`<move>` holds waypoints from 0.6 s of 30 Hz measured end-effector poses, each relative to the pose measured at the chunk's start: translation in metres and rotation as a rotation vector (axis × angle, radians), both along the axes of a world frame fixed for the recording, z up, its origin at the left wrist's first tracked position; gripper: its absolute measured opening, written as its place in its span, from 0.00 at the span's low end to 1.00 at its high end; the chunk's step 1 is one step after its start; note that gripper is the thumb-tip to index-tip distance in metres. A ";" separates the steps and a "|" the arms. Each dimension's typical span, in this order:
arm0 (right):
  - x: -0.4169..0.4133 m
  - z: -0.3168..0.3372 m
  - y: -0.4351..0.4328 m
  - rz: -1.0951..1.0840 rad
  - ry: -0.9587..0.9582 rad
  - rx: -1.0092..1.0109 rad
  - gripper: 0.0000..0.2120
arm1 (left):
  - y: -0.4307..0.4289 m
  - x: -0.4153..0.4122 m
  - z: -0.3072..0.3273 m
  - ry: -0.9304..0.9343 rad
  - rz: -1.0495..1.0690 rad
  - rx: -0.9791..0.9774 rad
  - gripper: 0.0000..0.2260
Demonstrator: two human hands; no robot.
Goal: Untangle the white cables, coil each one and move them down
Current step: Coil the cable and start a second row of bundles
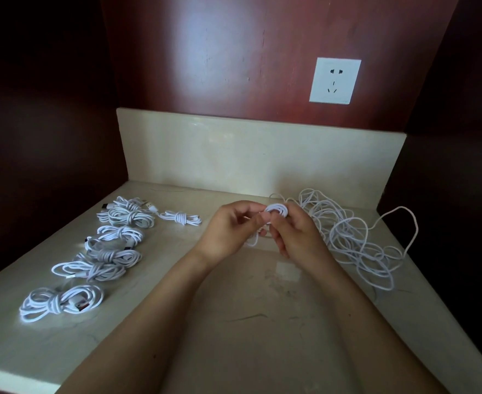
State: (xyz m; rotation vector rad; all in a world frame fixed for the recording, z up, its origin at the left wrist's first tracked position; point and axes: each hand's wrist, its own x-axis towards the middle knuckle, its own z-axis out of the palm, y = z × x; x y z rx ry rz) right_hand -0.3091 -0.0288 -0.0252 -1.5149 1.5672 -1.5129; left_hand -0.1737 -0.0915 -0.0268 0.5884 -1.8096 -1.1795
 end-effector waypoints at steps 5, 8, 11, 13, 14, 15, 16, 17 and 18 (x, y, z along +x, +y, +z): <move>0.007 0.000 0.003 0.032 -0.107 -0.025 0.10 | 0.003 0.001 0.002 0.044 -0.035 0.135 0.08; 0.009 0.002 0.005 0.040 -0.201 -0.033 0.07 | 0.002 0.001 0.000 0.069 -0.001 0.177 0.07; 0.009 0.003 0.005 0.101 -0.280 0.004 0.07 | 0.002 0.000 0.000 0.060 0.045 0.182 0.07; 0.008 0.003 0.004 0.134 -0.318 0.014 0.10 | 0.002 0.000 0.002 0.082 0.044 0.227 0.08; 0.007 0.003 0.004 0.137 -0.335 0.004 0.11 | 0.001 0.000 0.003 0.096 0.033 0.269 0.08; 0.006 0.003 0.004 0.126 -0.346 -0.011 0.11 | 0.002 0.000 0.004 0.104 0.018 0.311 0.08; 0.006 0.003 0.004 0.111 -0.351 -0.029 0.11 | 0.002 0.000 0.005 0.105 0.002 0.349 0.08; 0.006 0.003 0.004 0.097 -0.350 -0.049 0.11 | 0.002 0.000 0.005 0.105 -0.013 0.383 0.08; 0.006 0.003 0.004 0.089 -0.348 -0.069 0.11 | 0.002 0.000 0.006 0.107 -0.025 0.416 0.08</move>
